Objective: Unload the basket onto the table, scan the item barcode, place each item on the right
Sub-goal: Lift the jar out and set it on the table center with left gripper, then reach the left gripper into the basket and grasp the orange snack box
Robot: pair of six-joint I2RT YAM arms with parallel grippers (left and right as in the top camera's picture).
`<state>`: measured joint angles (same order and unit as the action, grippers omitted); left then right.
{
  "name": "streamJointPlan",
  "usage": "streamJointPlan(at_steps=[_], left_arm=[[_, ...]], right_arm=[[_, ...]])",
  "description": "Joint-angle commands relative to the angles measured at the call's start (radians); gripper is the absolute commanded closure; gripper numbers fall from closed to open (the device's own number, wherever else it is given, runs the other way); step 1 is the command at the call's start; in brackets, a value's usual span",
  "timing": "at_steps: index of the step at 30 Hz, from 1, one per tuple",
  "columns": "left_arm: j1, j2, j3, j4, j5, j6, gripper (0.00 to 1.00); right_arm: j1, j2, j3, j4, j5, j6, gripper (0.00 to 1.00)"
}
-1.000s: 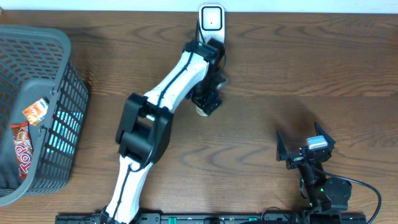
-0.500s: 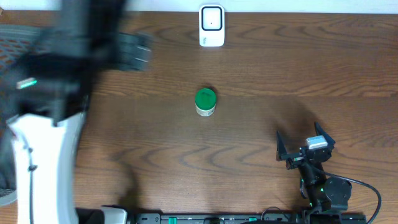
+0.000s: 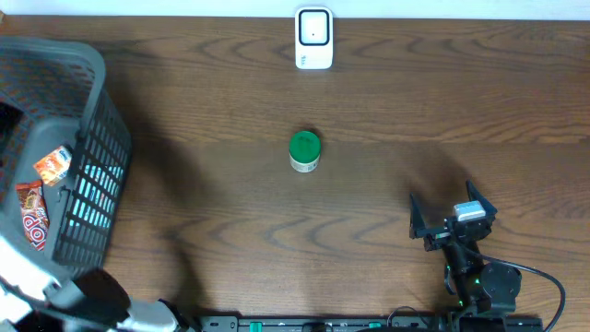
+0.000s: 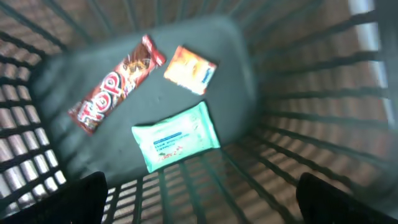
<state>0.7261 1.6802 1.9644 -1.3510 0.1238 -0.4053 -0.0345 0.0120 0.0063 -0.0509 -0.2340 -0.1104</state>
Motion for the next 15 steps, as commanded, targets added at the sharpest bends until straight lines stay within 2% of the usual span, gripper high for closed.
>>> streamJointPlan(at_steps=[1, 4, 5, 7, 15], left_arm=[[-0.003, 0.109, -0.055, 0.04, 0.041, 0.089, 0.03], [-0.025, 0.199, -0.07, 0.066, -0.051, 0.192, 0.03], [-0.04, 0.247, -0.072, 0.076, -0.142, 0.218, 0.03], [-0.056, 0.301, -0.072, 0.098, -0.199, 0.231, 0.03], [-0.07, 0.462, -0.073, 0.183, -0.201, 0.241, 0.03]], right_arm=[[0.01, -0.005, -0.001, -0.005, 0.0, -0.003, 0.01], [0.01, -0.005, -0.001, -0.005, 0.0, -0.003, 0.01], [0.01, -0.005, -0.001, -0.005, 0.0, -0.003, 0.01], [0.01, -0.005, -0.001, -0.005, 0.0, -0.003, 0.01], [0.01, -0.005, -0.001, -0.005, 0.0, -0.003, 0.01]])
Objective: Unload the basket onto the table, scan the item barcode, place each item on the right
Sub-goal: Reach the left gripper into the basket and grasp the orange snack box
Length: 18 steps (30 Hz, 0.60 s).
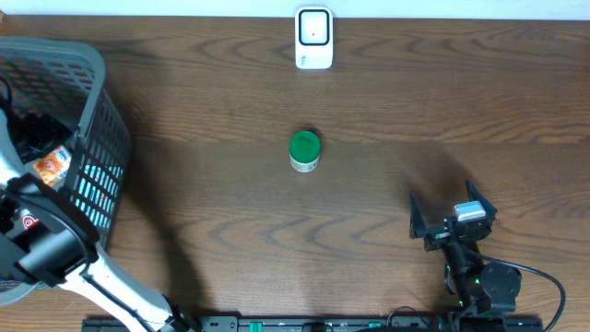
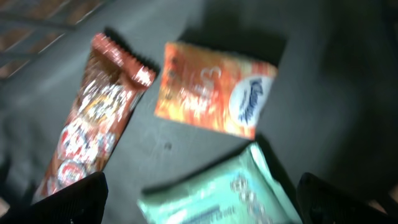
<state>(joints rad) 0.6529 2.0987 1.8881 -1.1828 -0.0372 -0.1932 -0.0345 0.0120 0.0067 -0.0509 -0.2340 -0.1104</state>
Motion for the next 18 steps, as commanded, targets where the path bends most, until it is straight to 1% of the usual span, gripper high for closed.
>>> streamJointPlan(at_steps=[1, 9, 18], left_arm=[[0.003, 0.056, 0.003, 0.024, -0.043, 0.029, 0.03], [0.002, 0.105, -0.021, 0.11, -0.042, 0.04, 0.03], [0.002, 0.111, -0.116, 0.229, -0.034, 0.04, 0.03]], right_arm=[[0.01, -0.005, -0.001, -0.005, 0.0, -0.003, 0.01], [0.01, -0.005, -0.001, -0.005, 0.0, -0.003, 0.01], [0.01, -0.005, -0.001, -0.005, 0.0, -0.003, 0.01]])
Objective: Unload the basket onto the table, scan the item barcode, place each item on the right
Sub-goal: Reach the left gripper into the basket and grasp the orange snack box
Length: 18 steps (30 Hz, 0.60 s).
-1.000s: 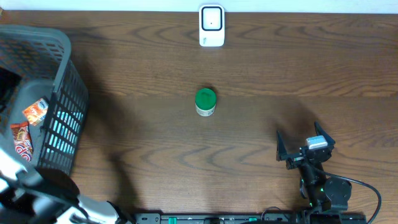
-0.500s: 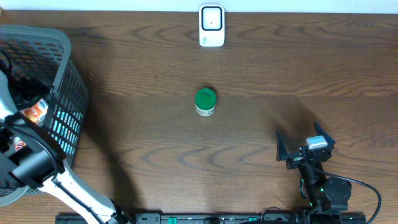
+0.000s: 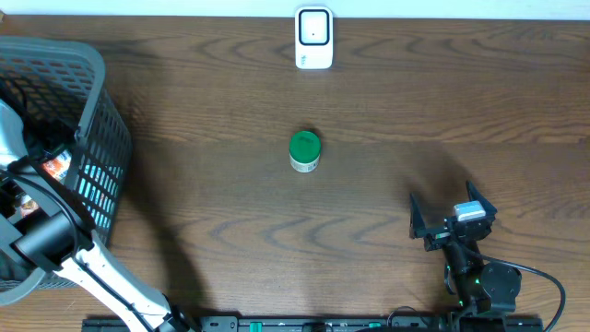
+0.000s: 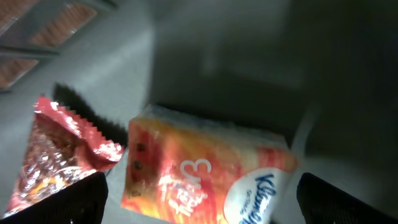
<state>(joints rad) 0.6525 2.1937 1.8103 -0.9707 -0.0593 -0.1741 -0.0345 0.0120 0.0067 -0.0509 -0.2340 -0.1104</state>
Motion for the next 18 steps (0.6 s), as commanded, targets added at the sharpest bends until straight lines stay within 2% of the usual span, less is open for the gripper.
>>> streamJointPlan(at_steps=[1, 7, 10, 12, 15, 18], left_arm=[[0.002, 0.018, -0.05, 0.024, -0.012, 0.021, 0.03], [0.003, 0.023, -0.113, 0.062, -0.013, 0.025, 0.04], [0.003, 0.022, -0.113, 0.064, -0.013, 0.027, 0.13], [0.003, 0.019, -0.111, 0.063, -0.013, 0.062, 0.23], [0.003, 0.013, -0.103, 0.051, -0.021, 0.111, 0.29], [0.003, -0.003, -0.083, 0.023, -0.068, 0.111, 0.29]], right_arm=[[0.01, -0.005, -0.001, -0.005, 0.0, -0.003, 0.01], [0.01, -0.005, -0.001, -0.005, 0.0, -0.003, 0.01], [0.01, -0.005, -0.001, -0.005, 0.0, -0.003, 0.01], [0.01, -0.005, -0.001, -0.005, 0.0, -0.003, 0.01], [0.01, -0.005, -0.001, -0.005, 0.0, -0.003, 0.01], [0.01, -0.005, -0.001, -0.005, 0.0, -0.003, 0.01]])
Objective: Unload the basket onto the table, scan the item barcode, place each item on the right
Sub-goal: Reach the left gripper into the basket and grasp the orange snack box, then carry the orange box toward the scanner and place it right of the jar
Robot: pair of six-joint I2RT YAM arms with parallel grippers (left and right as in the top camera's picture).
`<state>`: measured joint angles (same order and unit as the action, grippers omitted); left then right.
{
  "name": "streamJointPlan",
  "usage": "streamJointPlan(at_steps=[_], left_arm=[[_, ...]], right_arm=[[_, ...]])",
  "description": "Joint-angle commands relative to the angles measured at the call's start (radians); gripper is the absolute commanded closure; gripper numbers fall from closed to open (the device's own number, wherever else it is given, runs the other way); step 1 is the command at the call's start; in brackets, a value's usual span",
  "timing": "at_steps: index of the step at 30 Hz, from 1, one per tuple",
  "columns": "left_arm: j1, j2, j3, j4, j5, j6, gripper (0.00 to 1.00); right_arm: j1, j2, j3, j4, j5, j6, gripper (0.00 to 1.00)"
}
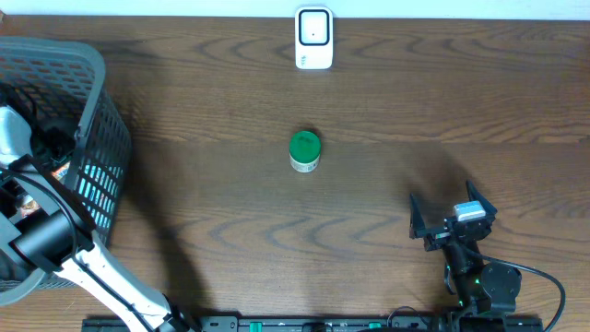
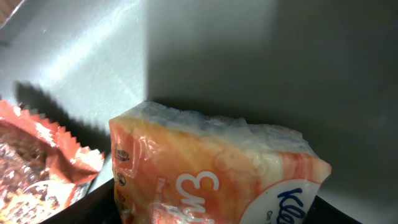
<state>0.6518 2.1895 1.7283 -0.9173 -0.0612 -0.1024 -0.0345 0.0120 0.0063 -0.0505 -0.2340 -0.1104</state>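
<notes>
An orange tissue pack (image 2: 211, 162) lies on the grey floor of the basket (image 1: 97, 157) and fills the lower part of the left wrist view. My left gripper (image 2: 214, 202) is down around it, open, one dark finger (image 2: 93, 202) at each side of the pack. In the overhead view the left arm (image 1: 41, 235) reaches into the basket and hides the gripper. The white scanner (image 1: 313, 39) stands at the table's far edge. My right gripper (image 1: 452, 221) rests open near the front right, holding nothing.
A red-brown chocolate bar wrapper (image 2: 31, 165) lies just left of the pack. A green-lidded jar (image 1: 304, 150) stands in the middle of the wooden table (image 1: 415, 101). The basket's slatted walls enclose the left gripper.
The left gripper has come closer to the orange pack, which now sits between its fingers and looks much larger. The right arm and jar have not moved.
First the left gripper was above the basket, seeing a chocolate bar, an orange pack and a green wipes pack. Then it was lower inside, then centred close over the orange pack, and now its open fingers straddle that pack.
</notes>
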Motion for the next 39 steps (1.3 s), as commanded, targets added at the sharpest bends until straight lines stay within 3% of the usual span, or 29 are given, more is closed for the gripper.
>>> streamJointPlan(at_steps=[1, 9, 20, 24, 29, 34, 39], left_arm=[[0.004, -0.008, 0.013, -0.046, -0.08, 0.04, 0.29], [0.003, -0.188, 0.202, -0.18, -0.027, 0.026, 0.29], [-0.032, -0.693, 0.268, -0.174, 0.344, 0.012, 0.29], [-0.169, -0.805, 0.267, -0.174, 0.349, -0.017, 0.29], [-0.465, -0.835, 0.266, -0.18, 0.348, -0.085, 0.29], [-0.784, -0.751, 0.23, -0.178, 0.305, -0.102, 0.29], [-0.993, -0.59, 0.217, -0.174, 0.303, -0.102, 0.29]], right_arm=[[0.01, -0.005, -0.001, -0.005, 0.0, -0.003, 0.01], [0.01, -0.005, -0.001, -0.005, 0.0, -0.003, 0.01], [0.01, -0.005, -0.001, -0.005, 0.0, -0.003, 0.01], [0.01, -0.005, -0.001, -0.005, 0.0, -0.003, 0.01], [0.01, -0.005, -0.001, -0.005, 0.0, -0.003, 0.01], [0.01, -0.005, -0.001, -0.005, 0.0, -0.003, 0.01], [0.01, -0.005, -0.001, -0.005, 0.0, -0.003, 0.01]])
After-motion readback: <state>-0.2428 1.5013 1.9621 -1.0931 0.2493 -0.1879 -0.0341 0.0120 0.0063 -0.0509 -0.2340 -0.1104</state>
